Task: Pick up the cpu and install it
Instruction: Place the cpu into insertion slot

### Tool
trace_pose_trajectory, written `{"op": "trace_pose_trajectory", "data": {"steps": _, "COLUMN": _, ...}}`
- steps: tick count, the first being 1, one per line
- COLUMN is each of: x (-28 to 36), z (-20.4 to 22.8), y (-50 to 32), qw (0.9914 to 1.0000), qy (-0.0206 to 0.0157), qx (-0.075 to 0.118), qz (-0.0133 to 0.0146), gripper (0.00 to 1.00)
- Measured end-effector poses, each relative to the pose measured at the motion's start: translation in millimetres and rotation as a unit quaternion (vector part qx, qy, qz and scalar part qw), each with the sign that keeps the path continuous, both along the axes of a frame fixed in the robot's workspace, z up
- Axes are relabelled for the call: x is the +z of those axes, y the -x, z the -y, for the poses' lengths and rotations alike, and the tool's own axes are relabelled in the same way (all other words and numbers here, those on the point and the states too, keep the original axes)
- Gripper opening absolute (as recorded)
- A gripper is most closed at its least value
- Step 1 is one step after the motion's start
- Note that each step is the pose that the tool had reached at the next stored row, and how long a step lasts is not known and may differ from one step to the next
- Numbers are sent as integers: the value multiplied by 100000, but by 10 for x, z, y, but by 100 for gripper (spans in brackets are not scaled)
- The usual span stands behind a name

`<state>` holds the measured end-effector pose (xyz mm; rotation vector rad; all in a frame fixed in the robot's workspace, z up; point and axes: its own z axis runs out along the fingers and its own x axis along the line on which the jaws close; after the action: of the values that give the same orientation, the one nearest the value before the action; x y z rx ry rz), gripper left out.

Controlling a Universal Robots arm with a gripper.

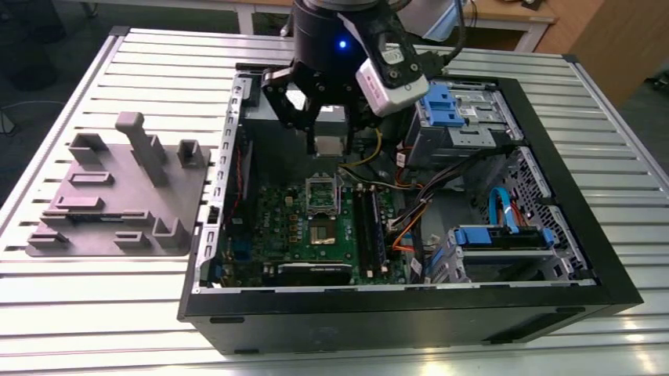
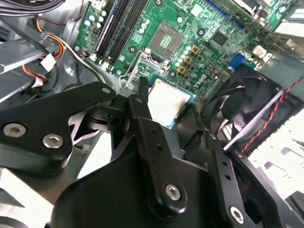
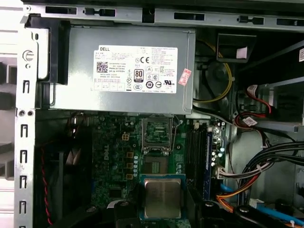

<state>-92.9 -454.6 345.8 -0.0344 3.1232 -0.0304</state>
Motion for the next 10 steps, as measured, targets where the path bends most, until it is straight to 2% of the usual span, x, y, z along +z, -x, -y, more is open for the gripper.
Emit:
{"op": "trace_pose_trajectory", "data": {"steps": 2, "x": -35, "z": 13, "y": 0, "qw": 100000, "qy": 6, "qx": 54, "qz": -2, "gripper": 47}}
{"op": "trace_pose_trajectory", "data": {"steps": 6, "x": -93, "z": 71, "y": 0, "qw": 100000, "qy": -15, "qx": 55, "qz": 10, "gripper": 47}}
{"op": "trace_pose_trajectory", "data": {"steps": 10, "x": -140, "z": 74, "y": 1, "qw": 100000, "qy": 1, "qx": 49, "qz": 2, "gripper": 47}}
